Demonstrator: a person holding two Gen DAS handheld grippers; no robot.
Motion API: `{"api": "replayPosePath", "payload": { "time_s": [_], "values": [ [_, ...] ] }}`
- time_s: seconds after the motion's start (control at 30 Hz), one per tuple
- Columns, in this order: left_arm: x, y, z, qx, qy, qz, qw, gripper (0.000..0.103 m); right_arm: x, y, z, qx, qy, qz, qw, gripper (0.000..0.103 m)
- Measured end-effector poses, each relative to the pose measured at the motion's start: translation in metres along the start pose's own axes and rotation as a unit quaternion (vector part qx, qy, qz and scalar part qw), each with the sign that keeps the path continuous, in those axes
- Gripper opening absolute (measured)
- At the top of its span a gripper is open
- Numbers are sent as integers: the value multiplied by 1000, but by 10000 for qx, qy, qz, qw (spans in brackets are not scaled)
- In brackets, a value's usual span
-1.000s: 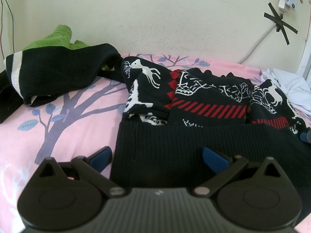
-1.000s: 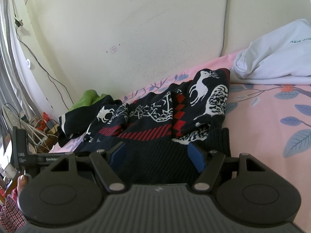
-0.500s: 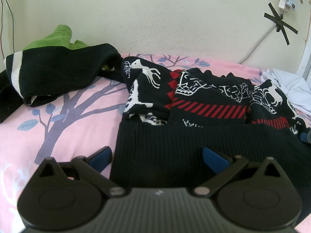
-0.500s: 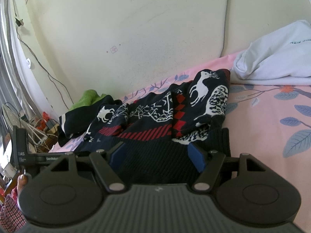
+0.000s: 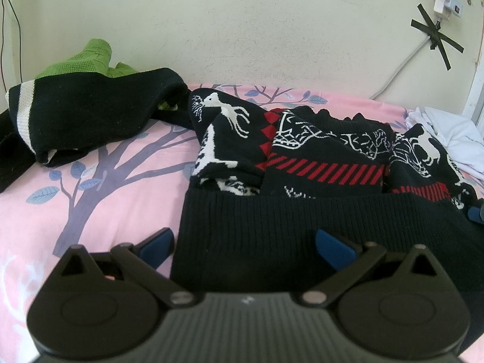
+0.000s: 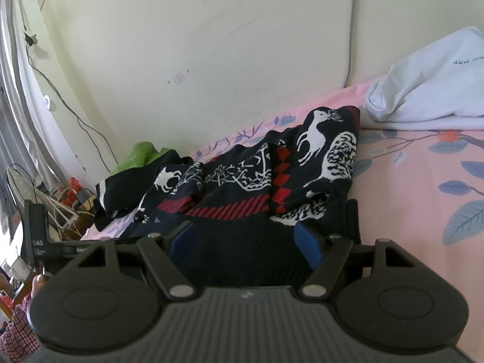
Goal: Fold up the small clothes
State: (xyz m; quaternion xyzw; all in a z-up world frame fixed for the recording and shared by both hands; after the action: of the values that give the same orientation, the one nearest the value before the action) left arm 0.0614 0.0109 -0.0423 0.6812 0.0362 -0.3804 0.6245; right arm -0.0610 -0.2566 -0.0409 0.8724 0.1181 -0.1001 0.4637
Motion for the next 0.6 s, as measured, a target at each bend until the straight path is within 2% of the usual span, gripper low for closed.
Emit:
{"api": "replayPosePath", "payload": {
  "time_s": [0.6],
  "values": [
    [2, 1, 2, 22, -18, 14, 10000, 103, 1, 1, 2, 110, 56, -19, 9999, 67]
  ]
}}
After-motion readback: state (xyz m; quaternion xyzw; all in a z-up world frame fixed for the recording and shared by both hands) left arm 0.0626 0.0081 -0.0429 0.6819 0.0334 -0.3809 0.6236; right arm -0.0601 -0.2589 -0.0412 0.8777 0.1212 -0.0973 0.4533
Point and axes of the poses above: each gripper's, at about its wrist camera, not at the fingertips, and x roughly the way its jaws point, z to its right, y to its top, the point moved 8 cm from there along x, roughly the way its jaws point, and after that the axes turned 9 degrees about z, right-handed, at the moved point
